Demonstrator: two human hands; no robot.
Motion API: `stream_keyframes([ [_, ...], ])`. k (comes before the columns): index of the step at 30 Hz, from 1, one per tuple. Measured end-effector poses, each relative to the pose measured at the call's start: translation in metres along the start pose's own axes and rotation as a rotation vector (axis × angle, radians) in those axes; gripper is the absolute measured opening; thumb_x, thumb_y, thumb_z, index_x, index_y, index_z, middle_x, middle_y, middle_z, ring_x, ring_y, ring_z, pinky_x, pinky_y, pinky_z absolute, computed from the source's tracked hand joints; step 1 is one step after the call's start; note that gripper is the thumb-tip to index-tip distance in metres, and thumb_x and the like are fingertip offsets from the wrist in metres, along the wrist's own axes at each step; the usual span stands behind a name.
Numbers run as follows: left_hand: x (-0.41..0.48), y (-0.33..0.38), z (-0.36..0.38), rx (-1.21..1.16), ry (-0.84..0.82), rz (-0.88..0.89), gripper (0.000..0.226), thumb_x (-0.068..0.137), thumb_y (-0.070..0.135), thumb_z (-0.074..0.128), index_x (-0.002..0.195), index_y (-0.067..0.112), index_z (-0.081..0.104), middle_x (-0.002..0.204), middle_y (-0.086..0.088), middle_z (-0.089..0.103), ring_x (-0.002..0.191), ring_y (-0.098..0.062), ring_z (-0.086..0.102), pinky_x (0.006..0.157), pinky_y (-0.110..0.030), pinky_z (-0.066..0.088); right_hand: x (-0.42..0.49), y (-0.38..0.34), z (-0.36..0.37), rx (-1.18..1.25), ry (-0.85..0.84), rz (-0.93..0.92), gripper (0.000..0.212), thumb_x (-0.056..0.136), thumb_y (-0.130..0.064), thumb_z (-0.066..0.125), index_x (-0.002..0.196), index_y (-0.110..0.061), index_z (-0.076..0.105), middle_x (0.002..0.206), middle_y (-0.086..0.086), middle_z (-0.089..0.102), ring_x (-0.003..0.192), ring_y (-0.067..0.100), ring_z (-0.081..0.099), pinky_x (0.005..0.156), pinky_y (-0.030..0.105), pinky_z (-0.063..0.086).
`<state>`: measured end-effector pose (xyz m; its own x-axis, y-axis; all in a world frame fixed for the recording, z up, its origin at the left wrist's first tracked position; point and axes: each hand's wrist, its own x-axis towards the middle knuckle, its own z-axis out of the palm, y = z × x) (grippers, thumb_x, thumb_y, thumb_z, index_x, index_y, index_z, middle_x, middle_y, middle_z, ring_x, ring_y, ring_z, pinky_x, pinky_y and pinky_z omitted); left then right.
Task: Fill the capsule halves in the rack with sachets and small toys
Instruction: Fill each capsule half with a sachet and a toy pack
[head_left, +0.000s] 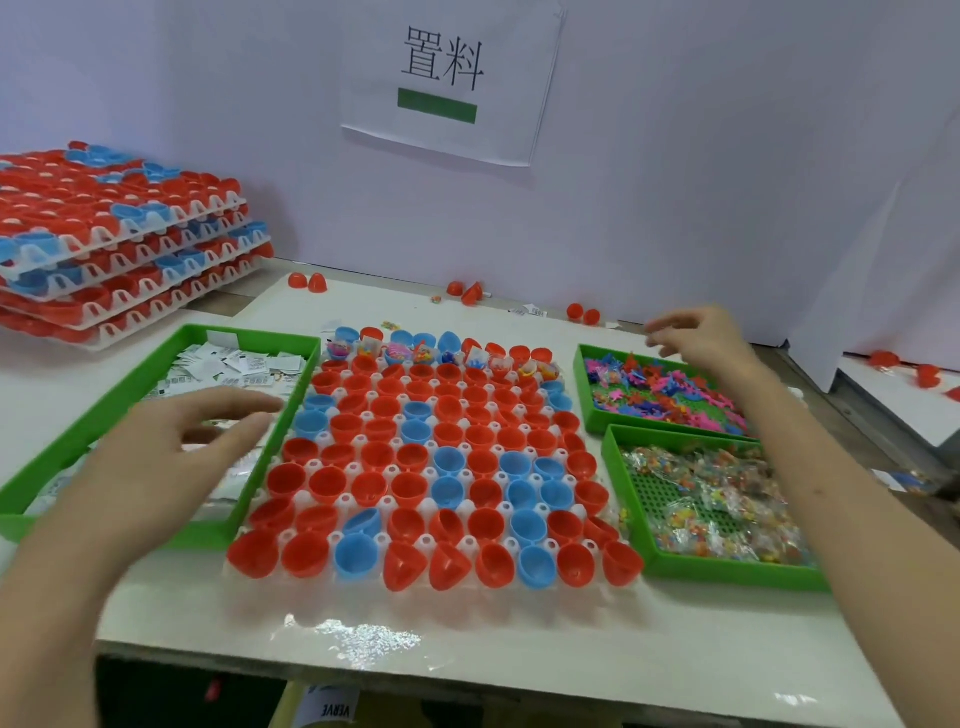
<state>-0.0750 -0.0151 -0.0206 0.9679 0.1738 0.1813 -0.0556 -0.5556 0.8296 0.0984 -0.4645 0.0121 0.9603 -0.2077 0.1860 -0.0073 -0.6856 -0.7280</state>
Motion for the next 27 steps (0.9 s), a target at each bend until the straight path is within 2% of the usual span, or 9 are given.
stream_keyframes([
  [3,0.032,-0.037,-0.014,0.189,-0.051,-0.085,0.024,0.085,0.029,0.074,0.094,0.05,0.068,0.111,-0.001,0.069,0.093,-0.018,0.064,0.08,-0.043,0.051,-0.001,0.042,-0.025,-0.279,-0.058,0.116,0.008,0.091,-0.014,0.07,0.098,-0.016,0.075,0.109,0.011,0.072,0.085,0.025,0.066,0.074,0.034,0.054],
  [6,0.048,-0.056,-0.006,0.376,-0.129,-0.111,0.035,0.076,0.025,0.083,0.106,0.034,0.066,0.111,-0.007,0.058,0.092,-0.024,0.058,0.082,-0.042,0.047,-0.01,0.071,-0.033,-0.423,-0.203,0.221,0.026,0.088,-0.031,0.075,0.106,-0.012,0.072,0.11,0.009,0.069,0.089,0.023,0.059,0.081,0.039,0.05],
  [8,0.052,-0.061,0.0,0.404,-0.071,-0.073,0.032,0.073,0.024,0.086,0.098,0.032,0.069,0.097,-0.003,0.055,0.08,-0.022,0.057,0.073,-0.039,0.045,-0.015,0.077,-0.031,-0.354,-0.218,0.171,0.022,0.088,-0.035,0.074,0.101,-0.017,0.07,0.111,0.004,0.066,0.095,0.019,0.058,0.085,0.036,0.049],
  [10,0.054,-0.066,0.001,0.382,-0.006,-0.061,0.022,0.071,0.021,0.088,0.086,0.028,0.074,0.085,0.001,0.059,0.072,-0.017,0.058,0.064,-0.035,0.043,-0.02,0.075,-0.026,-0.187,-0.2,0.144,0.014,0.088,-0.038,0.072,0.092,-0.024,0.069,0.109,-0.001,0.068,0.089,0.015,0.061,0.074,0.03,0.048],
  [14,0.052,-0.072,-0.002,0.259,0.077,-0.104,0.023,0.068,0.019,0.09,0.065,0.033,0.072,0.072,-0.001,0.067,0.066,-0.024,0.065,0.065,-0.038,0.052,-0.019,0.069,-0.02,-0.191,-0.231,0.13,0.022,0.082,-0.042,0.077,0.09,-0.022,0.074,0.1,0.002,0.07,0.086,0.018,0.06,0.081,0.037,0.049],
  [15,0.052,-0.073,-0.002,0.232,0.103,-0.108,0.022,0.068,0.022,0.09,0.062,0.032,0.072,0.069,-0.001,0.068,0.065,-0.025,0.066,0.065,-0.038,0.053,-0.019,0.068,-0.02,-0.197,-0.232,0.134,0.022,0.081,-0.041,0.078,0.089,-0.02,0.075,0.097,0.006,0.071,0.081,0.018,0.059,0.077,0.036,0.048],
  [19,0.05,-0.076,-0.002,0.201,0.197,-0.091,0.017,0.079,0.024,0.082,0.067,0.027,0.071,0.07,0.0,0.072,0.068,-0.028,0.068,0.077,-0.047,0.057,-0.02,0.067,-0.022,-0.172,-0.2,0.158,0.014,0.082,-0.034,0.079,0.082,-0.021,0.076,0.09,0.008,0.074,0.071,0.017,0.058,0.062,0.029,0.045],
  [24,0.048,-0.074,-0.001,0.169,0.231,-0.094,0.014,0.084,0.027,0.077,0.072,0.024,0.07,0.074,0.0,0.073,0.07,-0.027,0.067,0.079,-0.049,0.057,-0.026,0.072,-0.026,-0.129,-0.128,0.193,0.009,0.081,-0.025,0.081,0.079,-0.018,0.076,0.087,0.006,0.075,0.086,0.024,0.066,0.082,0.042,0.055],
  [27,0.045,-0.072,-0.001,0.134,0.261,-0.067,0.02,0.088,0.037,0.071,0.073,0.024,0.069,0.073,0.001,0.072,0.07,-0.025,0.068,0.073,-0.034,0.056,-0.025,0.074,-0.025,-0.144,-0.086,0.172,0.012,0.084,-0.026,0.08,0.083,-0.014,0.078,0.078,0.003,0.073,0.075,0.018,0.063,0.068,0.031,0.047],
])
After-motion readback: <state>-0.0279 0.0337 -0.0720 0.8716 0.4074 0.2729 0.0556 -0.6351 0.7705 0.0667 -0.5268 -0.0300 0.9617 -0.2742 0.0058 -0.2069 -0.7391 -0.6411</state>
